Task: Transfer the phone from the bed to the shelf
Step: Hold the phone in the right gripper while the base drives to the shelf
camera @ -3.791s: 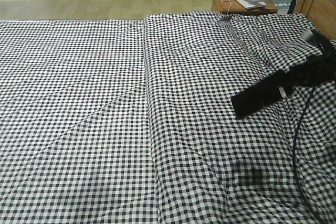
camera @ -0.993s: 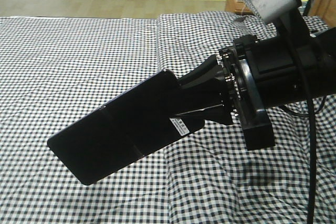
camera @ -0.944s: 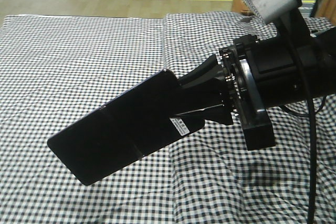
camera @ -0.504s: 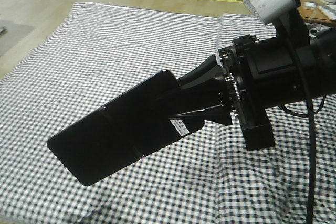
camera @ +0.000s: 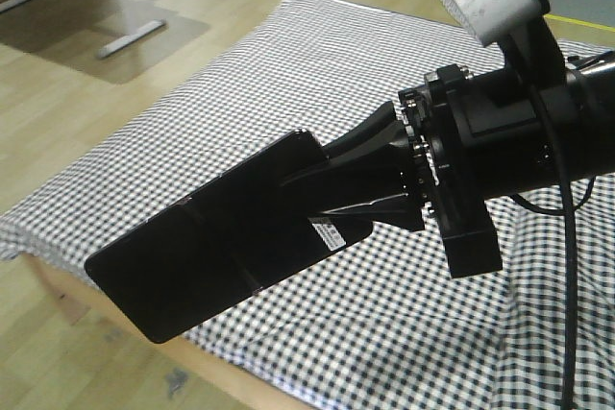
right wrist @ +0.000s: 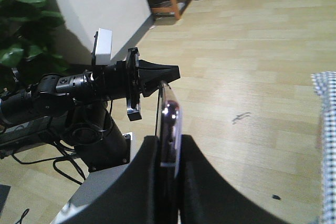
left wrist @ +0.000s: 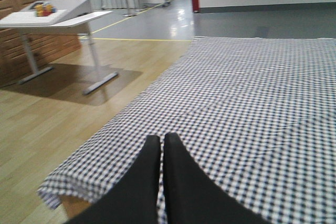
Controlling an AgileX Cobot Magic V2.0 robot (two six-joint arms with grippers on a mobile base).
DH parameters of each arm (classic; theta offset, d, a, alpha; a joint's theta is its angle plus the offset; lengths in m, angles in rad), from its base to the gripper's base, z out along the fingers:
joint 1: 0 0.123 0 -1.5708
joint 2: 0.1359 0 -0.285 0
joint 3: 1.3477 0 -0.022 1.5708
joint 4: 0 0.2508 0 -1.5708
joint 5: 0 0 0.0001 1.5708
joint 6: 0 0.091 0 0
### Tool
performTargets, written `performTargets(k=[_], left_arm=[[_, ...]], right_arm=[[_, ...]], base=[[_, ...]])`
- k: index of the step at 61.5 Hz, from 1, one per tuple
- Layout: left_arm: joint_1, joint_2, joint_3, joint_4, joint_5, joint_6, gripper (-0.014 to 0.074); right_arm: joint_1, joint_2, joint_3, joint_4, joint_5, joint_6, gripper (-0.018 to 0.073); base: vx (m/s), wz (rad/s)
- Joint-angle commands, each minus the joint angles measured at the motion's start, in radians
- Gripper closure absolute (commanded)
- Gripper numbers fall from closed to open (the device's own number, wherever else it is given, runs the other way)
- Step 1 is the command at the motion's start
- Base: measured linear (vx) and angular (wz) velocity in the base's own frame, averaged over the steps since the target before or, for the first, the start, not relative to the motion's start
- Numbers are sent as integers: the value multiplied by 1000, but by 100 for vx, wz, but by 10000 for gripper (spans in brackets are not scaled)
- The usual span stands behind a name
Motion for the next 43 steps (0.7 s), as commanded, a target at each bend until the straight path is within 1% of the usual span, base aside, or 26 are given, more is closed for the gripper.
performTargets(k=[1, 43], left_arm=[[-6, -4, -23, -9, -71, -6, 595], [-6, -4, -23, -9, -71, -6, 595]], right_arm=[[-3, -31, -25, 92, 63, -1, 561], [-3, -31, -25, 92, 63, -1, 561]], base=[[-13, 51], [-14, 53]])
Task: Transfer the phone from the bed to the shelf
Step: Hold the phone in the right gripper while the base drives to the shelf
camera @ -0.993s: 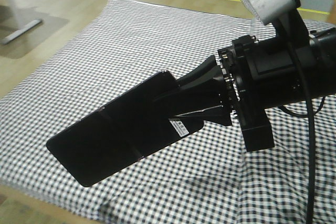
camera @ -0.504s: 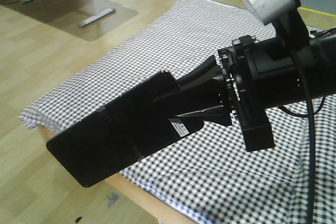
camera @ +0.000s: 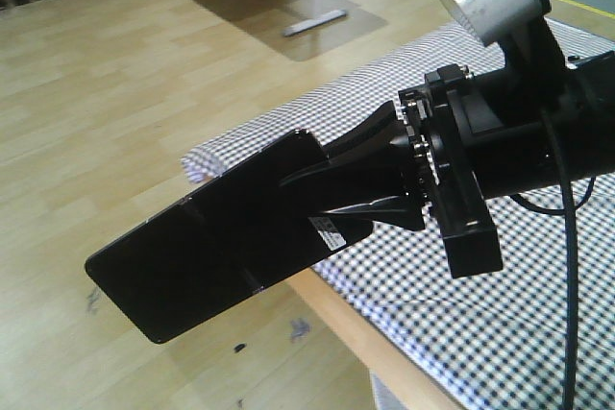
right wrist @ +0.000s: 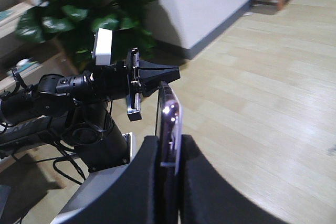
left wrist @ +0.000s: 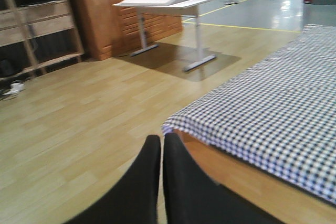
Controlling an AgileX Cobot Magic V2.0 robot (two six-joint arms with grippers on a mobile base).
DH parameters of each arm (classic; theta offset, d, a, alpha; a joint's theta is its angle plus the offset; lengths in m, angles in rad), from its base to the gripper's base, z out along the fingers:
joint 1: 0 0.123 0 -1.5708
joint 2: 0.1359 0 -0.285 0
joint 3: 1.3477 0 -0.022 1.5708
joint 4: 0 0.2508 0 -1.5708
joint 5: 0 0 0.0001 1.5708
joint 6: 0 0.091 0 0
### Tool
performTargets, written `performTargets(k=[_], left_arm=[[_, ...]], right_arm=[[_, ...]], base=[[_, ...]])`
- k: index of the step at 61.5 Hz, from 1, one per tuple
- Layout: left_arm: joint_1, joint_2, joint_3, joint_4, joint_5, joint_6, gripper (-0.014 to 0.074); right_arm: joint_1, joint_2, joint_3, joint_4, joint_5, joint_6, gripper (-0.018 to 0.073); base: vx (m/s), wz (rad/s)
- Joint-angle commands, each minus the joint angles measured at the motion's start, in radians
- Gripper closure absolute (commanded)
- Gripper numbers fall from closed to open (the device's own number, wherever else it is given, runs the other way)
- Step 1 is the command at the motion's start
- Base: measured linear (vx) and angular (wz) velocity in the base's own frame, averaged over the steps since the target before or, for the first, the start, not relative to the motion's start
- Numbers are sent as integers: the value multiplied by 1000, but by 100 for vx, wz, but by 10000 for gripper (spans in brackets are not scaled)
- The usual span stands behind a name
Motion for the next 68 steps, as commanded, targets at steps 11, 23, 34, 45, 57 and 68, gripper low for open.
performTargets(k=[11, 23, 34, 45, 57, 68], left_arm=[[-6, -4, -23, -9, -71, -6, 595], [-6, -4, -23, -9, -71, -6, 595], [-6, -4, -23, -9, -71, -6, 595], [-6, -4, -23, -9, -71, -6, 595], [-6, -4, -23, -9, -71, -6, 595], [-6, -4, -23, -9, -71, -6, 595]], right_arm=[[-3, -31, -25, 92, 63, -1, 561], [-3, -31, -25, 92, 62, -1, 561], [-3, -31, -25, 92, 62, -1, 561], [-3, -31, -25, 92, 62, -1, 561], [-3, -31, -25, 92, 62, -1, 561], [-3, -31, -25, 92, 63, -1, 561]], base=[[-14, 55], [-14, 56], [-14, 57], [-14, 53], [-11, 43], [-7, 27]])
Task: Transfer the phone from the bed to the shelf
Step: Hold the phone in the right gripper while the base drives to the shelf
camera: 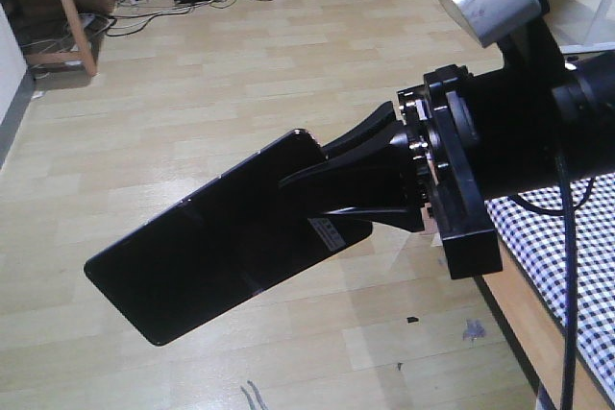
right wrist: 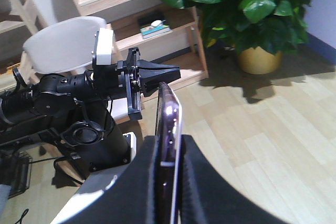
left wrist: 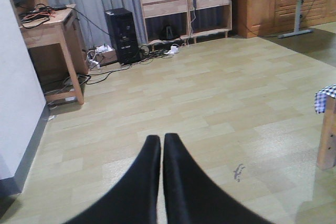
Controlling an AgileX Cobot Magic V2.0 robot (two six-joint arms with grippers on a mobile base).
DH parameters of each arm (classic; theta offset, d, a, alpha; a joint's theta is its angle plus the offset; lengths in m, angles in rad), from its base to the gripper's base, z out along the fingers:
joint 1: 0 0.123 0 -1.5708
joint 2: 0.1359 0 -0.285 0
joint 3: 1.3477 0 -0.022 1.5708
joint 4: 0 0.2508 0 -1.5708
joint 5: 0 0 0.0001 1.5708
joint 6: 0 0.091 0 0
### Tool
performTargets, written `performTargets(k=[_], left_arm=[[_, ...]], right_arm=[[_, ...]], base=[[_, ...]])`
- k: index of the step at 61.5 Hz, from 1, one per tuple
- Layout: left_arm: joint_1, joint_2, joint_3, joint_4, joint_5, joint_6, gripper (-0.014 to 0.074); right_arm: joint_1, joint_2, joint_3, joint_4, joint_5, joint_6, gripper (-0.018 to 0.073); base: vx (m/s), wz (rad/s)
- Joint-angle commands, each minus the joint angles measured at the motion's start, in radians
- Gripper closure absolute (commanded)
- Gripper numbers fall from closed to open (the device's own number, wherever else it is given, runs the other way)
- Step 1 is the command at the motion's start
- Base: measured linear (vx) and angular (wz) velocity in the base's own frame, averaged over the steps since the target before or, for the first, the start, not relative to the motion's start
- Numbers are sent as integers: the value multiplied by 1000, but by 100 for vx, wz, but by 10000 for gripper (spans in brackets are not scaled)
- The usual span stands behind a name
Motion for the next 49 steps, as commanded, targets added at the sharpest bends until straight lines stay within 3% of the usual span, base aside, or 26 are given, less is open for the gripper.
performTargets(k=[1, 49], left_arm=[[-6, -4, -23, -9, -71, -6, 595], [-6, -4, -23, -9, -71, -6, 595]], right_arm=[[-3, -31, -25, 92, 62, -1, 561], [-3, -31, -26, 92, 61, -1, 561]], base=[[-4, 17], [7, 8]])
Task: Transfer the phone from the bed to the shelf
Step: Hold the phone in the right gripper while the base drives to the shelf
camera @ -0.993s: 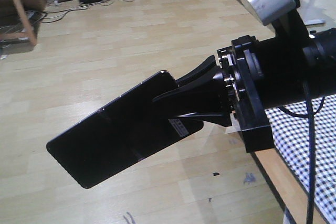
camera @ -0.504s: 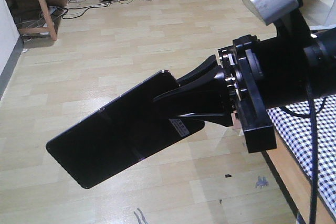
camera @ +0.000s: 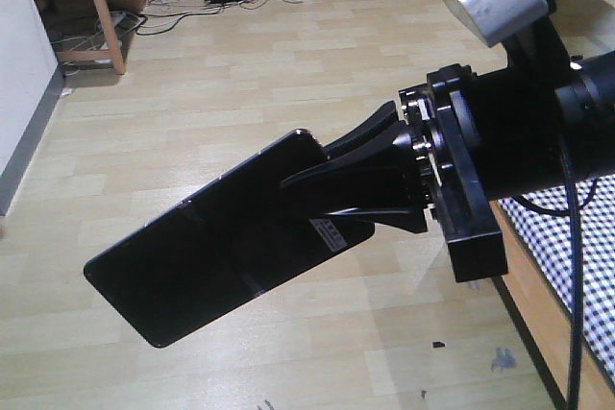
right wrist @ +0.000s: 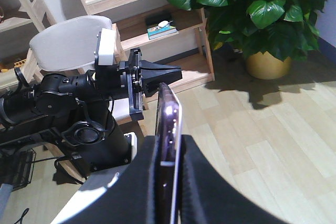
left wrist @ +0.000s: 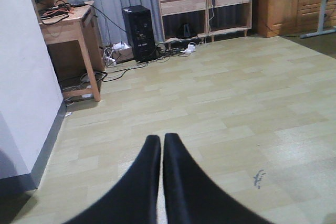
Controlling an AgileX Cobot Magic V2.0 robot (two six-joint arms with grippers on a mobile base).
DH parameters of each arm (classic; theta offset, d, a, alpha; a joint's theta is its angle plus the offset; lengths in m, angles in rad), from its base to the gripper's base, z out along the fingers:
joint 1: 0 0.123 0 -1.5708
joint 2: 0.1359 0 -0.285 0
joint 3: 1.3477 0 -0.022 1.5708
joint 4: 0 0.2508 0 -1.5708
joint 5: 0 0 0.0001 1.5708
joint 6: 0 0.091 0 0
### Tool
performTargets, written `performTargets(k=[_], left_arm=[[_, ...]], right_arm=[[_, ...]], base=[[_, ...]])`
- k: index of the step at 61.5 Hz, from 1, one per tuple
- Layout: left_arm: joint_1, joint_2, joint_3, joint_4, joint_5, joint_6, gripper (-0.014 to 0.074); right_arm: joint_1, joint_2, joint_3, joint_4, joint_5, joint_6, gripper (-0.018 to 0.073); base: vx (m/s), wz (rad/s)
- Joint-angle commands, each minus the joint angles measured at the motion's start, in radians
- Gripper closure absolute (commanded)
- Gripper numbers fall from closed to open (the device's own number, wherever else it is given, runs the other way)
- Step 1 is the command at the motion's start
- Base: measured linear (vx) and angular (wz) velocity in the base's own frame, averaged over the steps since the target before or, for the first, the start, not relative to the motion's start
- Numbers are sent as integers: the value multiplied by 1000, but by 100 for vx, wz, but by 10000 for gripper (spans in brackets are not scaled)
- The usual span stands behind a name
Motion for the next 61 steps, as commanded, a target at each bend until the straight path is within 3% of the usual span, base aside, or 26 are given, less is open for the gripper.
performTargets(k=[1, 61], left_arm=[[-6, -4, -23, -9, -71, -6, 595], [-6, -4, -23, -9, -71, -6, 595]], right_arm=[[-3, -26, -26, 93, 57, -1, 561], [-3, -26, -26, 93, 58, -1, 561]], base=[[16, 13], [30, 3]])
